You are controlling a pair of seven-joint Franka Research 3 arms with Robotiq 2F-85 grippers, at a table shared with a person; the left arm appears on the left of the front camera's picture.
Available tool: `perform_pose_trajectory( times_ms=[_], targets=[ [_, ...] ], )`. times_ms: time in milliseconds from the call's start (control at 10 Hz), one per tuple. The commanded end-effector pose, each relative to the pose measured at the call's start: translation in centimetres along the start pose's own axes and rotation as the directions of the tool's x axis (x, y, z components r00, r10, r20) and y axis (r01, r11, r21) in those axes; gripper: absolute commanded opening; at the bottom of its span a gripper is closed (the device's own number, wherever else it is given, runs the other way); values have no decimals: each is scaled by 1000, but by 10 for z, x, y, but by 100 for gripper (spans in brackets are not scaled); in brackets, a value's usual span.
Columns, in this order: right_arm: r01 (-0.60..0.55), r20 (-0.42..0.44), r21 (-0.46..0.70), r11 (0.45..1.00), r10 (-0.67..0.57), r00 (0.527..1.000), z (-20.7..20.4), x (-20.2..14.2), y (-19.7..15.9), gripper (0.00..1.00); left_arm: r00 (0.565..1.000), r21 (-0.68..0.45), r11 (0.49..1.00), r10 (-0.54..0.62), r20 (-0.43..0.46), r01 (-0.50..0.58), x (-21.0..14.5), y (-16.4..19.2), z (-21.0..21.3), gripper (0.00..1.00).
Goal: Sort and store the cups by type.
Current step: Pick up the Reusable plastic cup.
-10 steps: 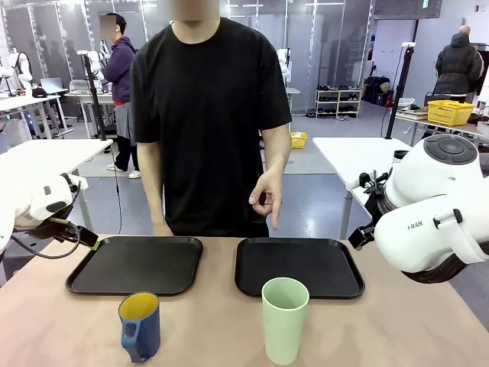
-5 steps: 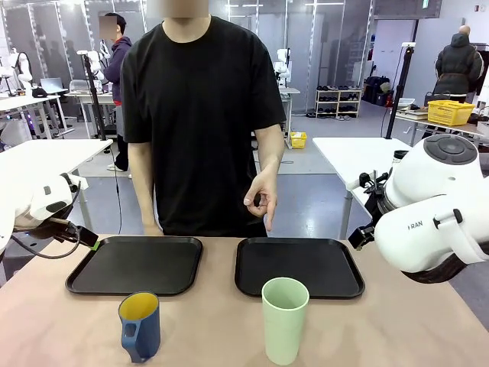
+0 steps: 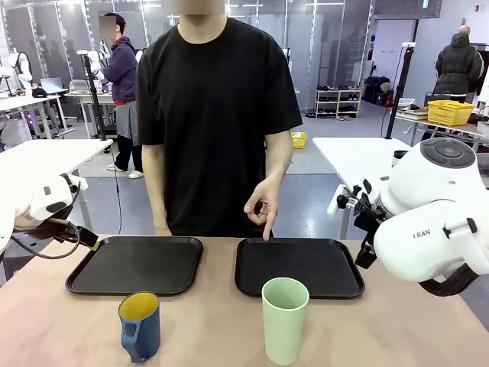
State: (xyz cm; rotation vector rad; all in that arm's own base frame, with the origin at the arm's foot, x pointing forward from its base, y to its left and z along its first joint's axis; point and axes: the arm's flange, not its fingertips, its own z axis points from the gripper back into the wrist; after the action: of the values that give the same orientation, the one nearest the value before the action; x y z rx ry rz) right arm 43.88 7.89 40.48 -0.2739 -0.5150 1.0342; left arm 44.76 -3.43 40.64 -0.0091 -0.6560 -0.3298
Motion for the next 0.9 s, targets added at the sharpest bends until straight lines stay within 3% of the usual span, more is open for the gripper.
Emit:
perform_pose_trajectory(
  times_ms=[0,200,300,500,700,800],
  targets=[
    [-259,-3,71,963,260,966,23,-39,3,100,1000,4,1000,-4,-1,4,0,1,0,100],
    [-296,7,116,948,297,955,18,-39,6,100,1000,4,1000,-4,-1,4,0,1,0,100],
    [-237,-12,78,968,238,971,1,-8,1,100,1000,4,1000,-4,-1,4,0,1,0,100],
    [-237,-12,78,968,238,971,1,-8,1,100,1000,4,1000,-4,-1,4,0,1,0,100],
    [-300,1,165,939,304,953,-13,-10,-12,100,1000,4,1000,-4,-1,4,0,1,0,100],
    [-348,53,212,913,344,937,-18,-15,-2,100,1000,4,1000,-4,-1,4,0,1,0,100]
  ],
)
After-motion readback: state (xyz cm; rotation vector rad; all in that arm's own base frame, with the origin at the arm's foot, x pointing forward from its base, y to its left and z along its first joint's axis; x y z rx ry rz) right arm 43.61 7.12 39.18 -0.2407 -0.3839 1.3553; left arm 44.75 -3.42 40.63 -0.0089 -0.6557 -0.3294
